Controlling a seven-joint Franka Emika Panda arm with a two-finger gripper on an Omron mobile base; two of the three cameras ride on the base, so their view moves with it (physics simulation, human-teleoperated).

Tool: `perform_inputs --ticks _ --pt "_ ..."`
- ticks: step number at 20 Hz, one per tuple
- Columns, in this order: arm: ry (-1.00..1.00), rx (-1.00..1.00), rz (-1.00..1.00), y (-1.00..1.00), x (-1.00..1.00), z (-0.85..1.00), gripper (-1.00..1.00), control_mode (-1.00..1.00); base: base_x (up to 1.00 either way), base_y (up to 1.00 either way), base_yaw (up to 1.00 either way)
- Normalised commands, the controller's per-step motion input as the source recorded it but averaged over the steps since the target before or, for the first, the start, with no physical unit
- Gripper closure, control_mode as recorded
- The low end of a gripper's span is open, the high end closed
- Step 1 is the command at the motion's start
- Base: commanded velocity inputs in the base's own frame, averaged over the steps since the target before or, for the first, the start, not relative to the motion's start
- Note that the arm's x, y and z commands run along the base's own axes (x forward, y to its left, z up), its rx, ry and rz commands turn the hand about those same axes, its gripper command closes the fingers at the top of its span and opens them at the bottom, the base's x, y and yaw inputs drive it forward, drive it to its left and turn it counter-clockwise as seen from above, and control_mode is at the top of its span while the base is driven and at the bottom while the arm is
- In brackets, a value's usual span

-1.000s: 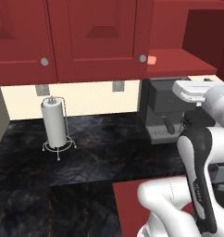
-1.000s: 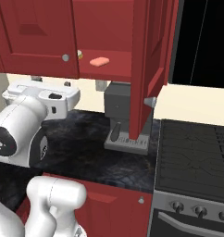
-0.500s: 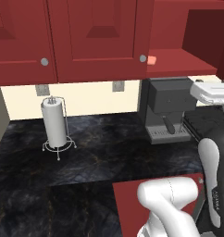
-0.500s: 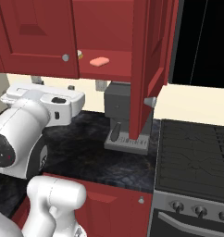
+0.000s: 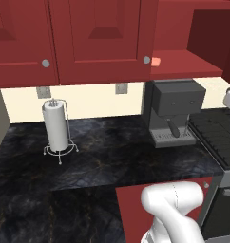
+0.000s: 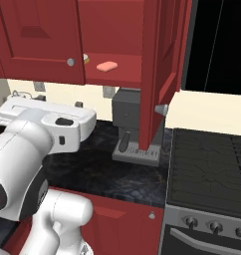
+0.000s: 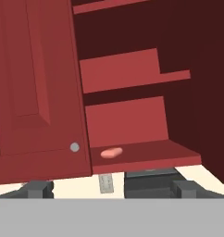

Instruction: Pick up the dish brush and bar soap from the sink, and place them back in the cabinet, and close the cabinet doors.

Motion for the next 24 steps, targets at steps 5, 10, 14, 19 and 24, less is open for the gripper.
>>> perform_inputs --ticks 5,10,14,19,24 --pt "-0.01 0.0 0.0 -0.33 -0.39 -0.1 -1.0 -1.0 0.0 0.0 0.0" --pt "-0.01 0.0 0.0 -0.27 -0.02 -0.22 -1.0 -1.0 0.0 0.0 0.0" --pt "-0.02 0.0 0.0 -0.3 0.0 -0.24 -1.0 -1.0 0.0 0.0 0.0" --pt "-0.02 0.0 0.0 -0.41 0.0 -0.19 -1.0 -1.0 0.0 0.0 0.0" --pt "-0.01 0.0 0.0 -0.39 0.0 -0.12 -1.0 -1.0 0.0 0.0 0.0"
